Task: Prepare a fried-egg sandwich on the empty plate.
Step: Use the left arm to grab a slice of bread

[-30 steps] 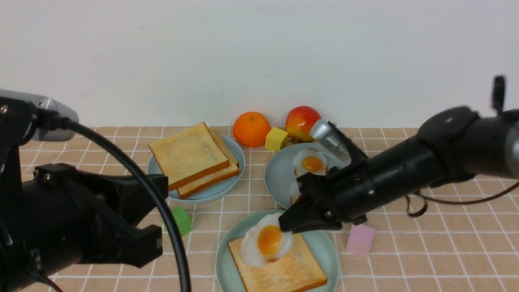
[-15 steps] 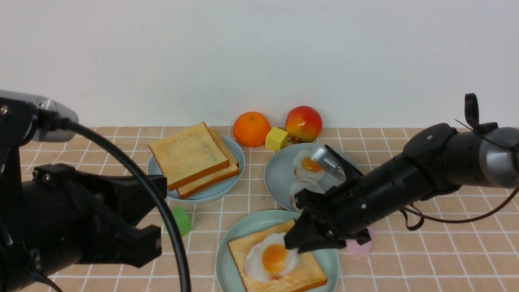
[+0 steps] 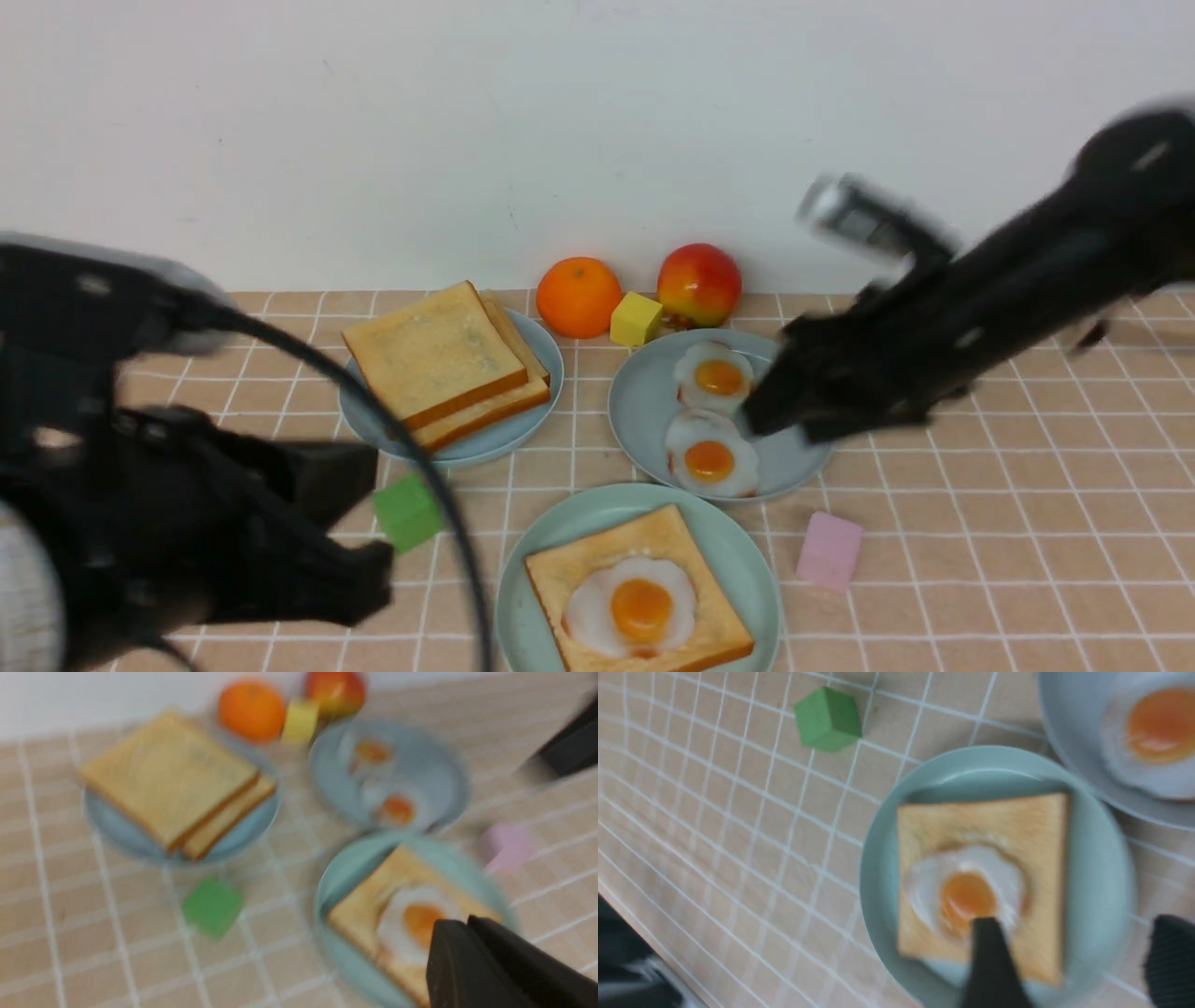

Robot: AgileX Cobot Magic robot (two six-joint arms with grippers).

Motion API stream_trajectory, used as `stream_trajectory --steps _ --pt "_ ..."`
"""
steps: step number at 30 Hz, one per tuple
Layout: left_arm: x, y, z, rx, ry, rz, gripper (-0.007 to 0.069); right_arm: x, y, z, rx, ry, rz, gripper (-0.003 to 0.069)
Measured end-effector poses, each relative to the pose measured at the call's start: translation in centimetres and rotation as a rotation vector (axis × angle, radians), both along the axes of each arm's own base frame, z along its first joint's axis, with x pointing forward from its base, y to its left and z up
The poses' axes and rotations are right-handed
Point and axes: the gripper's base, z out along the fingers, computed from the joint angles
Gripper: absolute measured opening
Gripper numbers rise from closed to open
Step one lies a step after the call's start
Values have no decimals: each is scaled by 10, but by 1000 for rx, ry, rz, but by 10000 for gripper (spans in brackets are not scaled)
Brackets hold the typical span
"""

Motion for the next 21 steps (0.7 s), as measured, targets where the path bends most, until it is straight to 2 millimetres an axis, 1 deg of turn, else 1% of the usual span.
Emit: stream_trajectory --steps 1,2,3,4,5,6,7,8,9,10,11,12,13,14,16,17,18,19,20,21 --pt "4 -4 -3 22 25 5 17 -7 -3 12 -23 -32 12 332" --pt "10 -11 -5 55 53 5 0 -20 -9 29 -51 -79 23 244" --pt "15 -17 -4 84 68 -1 -13 -32 -13 44 -70 -126 28 179" --pt "17 -18 -2 85 67 0 -13 -33 -14 47 -72 -134 29 166" --pt "27 -27 -2 118 88 -12 -13 -47 -18 63 -80 -187 30 78" --pt "38 -33 0 139 107 -9 -13 -57 -21 74 -78 -222 30 22" --pt "50 -36 2 153 126 -7 -13 -66 -24 84 -75 -256 30 -2" --pt "62 -39 4 165 146 -2 -13 -78 -26 95 -71 -291 32 -10" --pt "77 -36 4 185 184 2 -13 -85 -28 101 -70 -309 36 -10" --pt "87 -37 4 197 206 -14 -13 -94 -30 107 -70 -331 38 -10" --pt "91 -34 3 202 218 -4 -13 -95 -31 109 -69 -335 39 -10" --pt "104 -33 2 218 245 -18 -13 -102 -32 113 -69 -350 41 -10" --pt "127 -25 -2 255 290 -77 -13 -116 -35 122 -66 -377 49 -6" --pt "131 -25 -4 260 295 -85 -13 -117 -36 123 -65 -380 49 -6" --pt "163 -17 -15 302 308 -184 -13 -133 -39 133 -57 -421 52 0" --pt "175 -15 -20 312 308 -206 -13 -139 -40 137 -54 -437 51 0" --pt "184 -14 -27 322 314 -219 -13 -141 -41 138 -53 -447 51 1" --pt "197 -13 -35 338 316 -232 -13 -147 -42 142 -49 -464 50 1" --pt "199 -12 -36 341 316 -230 -13 -147 -42 142 -49 -466 50 1" --pt "215 -11 -46 377 318 -238 -1 -154 -44 145 -45 -485 48 1"
